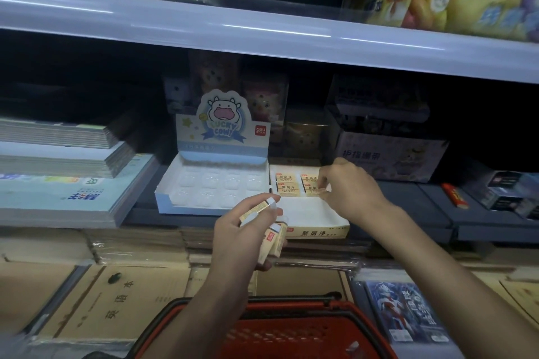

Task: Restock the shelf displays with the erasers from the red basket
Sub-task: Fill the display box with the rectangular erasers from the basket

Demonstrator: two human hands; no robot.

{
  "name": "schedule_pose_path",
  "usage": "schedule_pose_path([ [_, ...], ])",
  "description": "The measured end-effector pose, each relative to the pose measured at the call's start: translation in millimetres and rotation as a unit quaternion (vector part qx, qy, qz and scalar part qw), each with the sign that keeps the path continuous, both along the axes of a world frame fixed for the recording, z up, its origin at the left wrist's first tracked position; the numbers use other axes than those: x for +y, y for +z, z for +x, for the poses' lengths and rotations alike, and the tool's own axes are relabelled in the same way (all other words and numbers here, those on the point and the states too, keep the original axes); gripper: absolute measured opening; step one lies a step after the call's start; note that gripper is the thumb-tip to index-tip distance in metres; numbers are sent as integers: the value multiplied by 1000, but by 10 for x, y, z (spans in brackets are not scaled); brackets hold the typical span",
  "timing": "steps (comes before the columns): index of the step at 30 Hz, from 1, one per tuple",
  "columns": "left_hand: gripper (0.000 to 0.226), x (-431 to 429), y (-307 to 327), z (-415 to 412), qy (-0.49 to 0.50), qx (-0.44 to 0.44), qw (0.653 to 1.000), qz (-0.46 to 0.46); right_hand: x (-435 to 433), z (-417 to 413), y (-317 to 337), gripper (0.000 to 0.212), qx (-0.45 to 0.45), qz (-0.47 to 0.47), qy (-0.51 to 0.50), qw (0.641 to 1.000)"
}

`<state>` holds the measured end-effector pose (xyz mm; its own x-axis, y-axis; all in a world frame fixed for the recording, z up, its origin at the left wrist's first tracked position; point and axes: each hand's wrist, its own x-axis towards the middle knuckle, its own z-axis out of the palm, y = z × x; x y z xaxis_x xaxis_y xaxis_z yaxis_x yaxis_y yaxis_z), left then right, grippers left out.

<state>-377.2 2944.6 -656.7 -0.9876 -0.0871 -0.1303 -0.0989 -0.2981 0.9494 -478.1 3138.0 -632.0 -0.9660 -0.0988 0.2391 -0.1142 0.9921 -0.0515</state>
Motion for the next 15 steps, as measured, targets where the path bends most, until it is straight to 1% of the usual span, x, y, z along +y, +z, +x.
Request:
schedule_pose_path([
  [3, 16, 9, 16, 21, -16, -15, 999, 25, 31, 2, -13, 19, -10, -13, -2, 1000],
  [5, 17, -2, 29, 29, -24, -27, 998, 52, 34, 18, -15, 19, -14, 5, -2, 1000],
  [7, 20, -30, 42, 27, -44, -29, 995, 82, 12, 38, 14, 16, 1, 35, 2, 999],
  [8, 22, -46, 48, 25, -56, -29, 993, 100, -14, 56, 53, 15, 18, 31, 7, 999],
  [9, 23, -66, 53, 24, -67, -28, 990, 122, -54, 82, 107, 14, 35, 4, 14, 999],
  [10, 24, -86, 61, 19, -76, -25, 986, 145, -105, 123, 176, 13, 43, -47, 27, 998],
  [11, 25, -105, 68, 11, -81, -23, 983, 162, -168, 171, 246, 12, 32, -113, 47, 992],
  [13, 28, -133, 64, -10, -90, -17, 980, 175, -332, 290, 385, 14, -47, -245, 104, 963],
  [14, 28, -142, 54, -23, -96, -14, 980, 174, -418, 353, 430, 15, -97, -291, 131, 943],
  [15, 29, -148, 43, -32, -99, -10, 981, 169, -489, 413, 449, 16, -138, -315, 151, 927],
])
